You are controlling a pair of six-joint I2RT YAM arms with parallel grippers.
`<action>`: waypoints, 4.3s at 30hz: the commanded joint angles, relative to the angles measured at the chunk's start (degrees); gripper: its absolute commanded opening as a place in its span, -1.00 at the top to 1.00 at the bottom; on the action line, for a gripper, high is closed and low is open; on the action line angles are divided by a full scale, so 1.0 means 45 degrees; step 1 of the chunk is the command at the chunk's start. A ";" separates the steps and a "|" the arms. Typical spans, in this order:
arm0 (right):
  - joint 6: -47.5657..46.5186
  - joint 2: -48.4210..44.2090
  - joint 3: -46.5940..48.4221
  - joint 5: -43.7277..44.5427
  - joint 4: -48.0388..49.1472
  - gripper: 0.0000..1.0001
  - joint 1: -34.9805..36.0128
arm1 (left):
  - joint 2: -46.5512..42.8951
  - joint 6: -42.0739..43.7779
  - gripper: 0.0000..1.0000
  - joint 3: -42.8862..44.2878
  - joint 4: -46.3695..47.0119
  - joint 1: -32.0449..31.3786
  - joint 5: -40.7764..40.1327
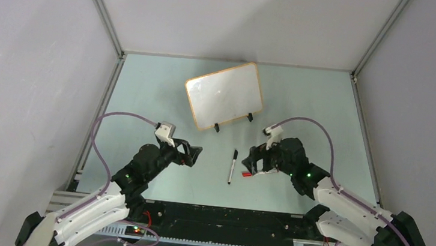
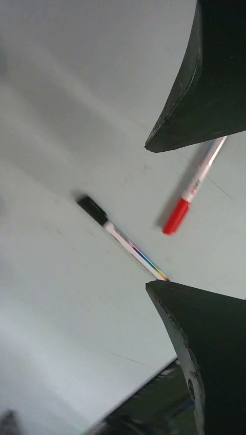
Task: Write a sentence on the whiteboard
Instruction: Pick up the whiteboard marker from the center of the board, then pass from the right arm to the left
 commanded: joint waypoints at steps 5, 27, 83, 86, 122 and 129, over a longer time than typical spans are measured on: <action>-0.2560 0.1056 0.0860 -0.0587 -0.1333 -0.99 0.2828 | -0.1164 0.0179 -0.99 -0.0248 0.0541 -0.0057 -0.0047; -0.0578 0.6095 0.9360 0.2926 -1.1272 -0.94 0.3947 | -0.1534 0.0128 -0.99 -0.0244 0.0115 -0.0056 -0.0157; 0.6541 0.6527 0.5475 0.7358 -0.4294 1.00 0.7350 | -0.2504 -0.1088 -0.99 -0.0352 -0.0751 -0.0052 -0.1144; 0.5276 0.4892 0.4455 0.5840 -0.2820 1.00 0.7159 | -0.1800 -0.2335 -0.99 -0.0356 -0.0064 -0.0049 -0.0539; 0.2539 0.2698 0.3361 0.0830 -0.1275 1.00 0.5964 | 0.3373 -0.7754 0.22 0.2098 0.1388 0.0083 0.2814; 0.2551 0.2671 0.3361 0.0740 -0.1453 1.00 0.5714 | 0.3132 -0.7680 0.34 0.2116 0.1053 0.0213 0.2752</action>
